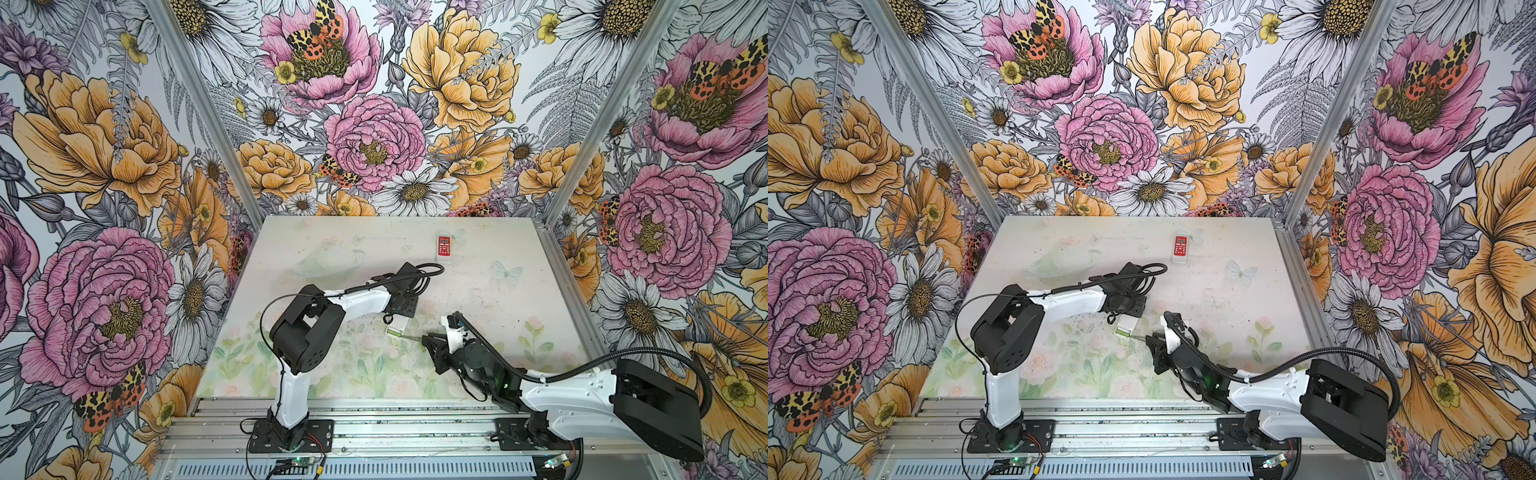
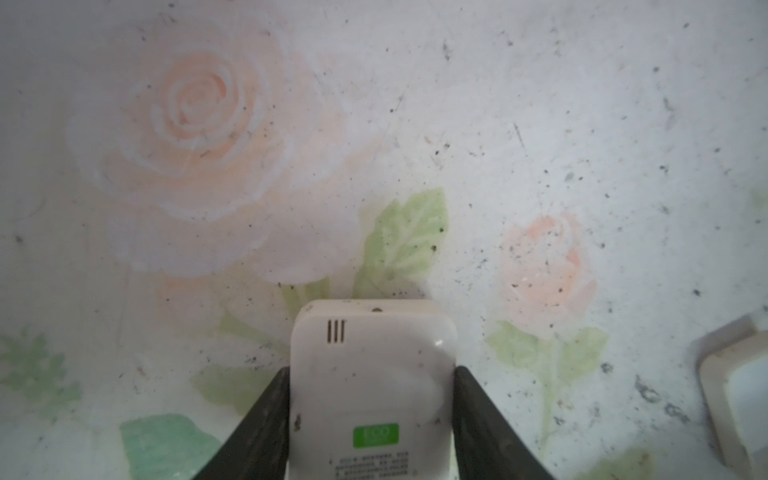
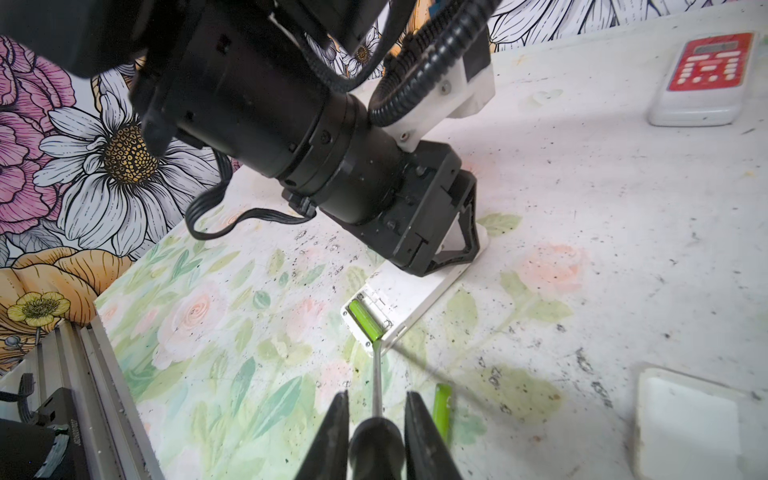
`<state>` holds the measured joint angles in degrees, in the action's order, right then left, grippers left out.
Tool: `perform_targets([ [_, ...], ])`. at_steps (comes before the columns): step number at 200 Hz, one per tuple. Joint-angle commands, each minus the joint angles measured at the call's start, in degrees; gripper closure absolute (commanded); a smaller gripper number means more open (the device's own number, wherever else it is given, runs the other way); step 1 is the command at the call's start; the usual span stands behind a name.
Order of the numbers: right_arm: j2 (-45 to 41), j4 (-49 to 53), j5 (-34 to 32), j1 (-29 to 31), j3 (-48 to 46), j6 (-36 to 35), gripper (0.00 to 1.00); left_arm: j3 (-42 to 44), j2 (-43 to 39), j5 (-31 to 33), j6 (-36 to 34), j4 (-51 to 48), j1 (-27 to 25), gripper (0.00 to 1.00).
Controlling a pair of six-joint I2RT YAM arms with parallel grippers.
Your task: Unload the batteries from the remote control
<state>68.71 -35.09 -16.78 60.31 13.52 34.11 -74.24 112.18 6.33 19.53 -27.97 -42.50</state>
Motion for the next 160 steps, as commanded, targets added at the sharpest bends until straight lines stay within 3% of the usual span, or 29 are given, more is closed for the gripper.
perform_targets([
  [1, 0.35, -12.76, 2.2, 0.05, 2.17, 2.45, 1.0, 0.5, -2.74, -7.34, 5.32, 4.15, -1.36, 1.0],
  [160, 2.25, -12.17, 3.81, -0.17, 5.41, 2.96, 1.0, 1.19, -2.38, -6.09, 5.86, 4.88, -0.04, 1.0],
])
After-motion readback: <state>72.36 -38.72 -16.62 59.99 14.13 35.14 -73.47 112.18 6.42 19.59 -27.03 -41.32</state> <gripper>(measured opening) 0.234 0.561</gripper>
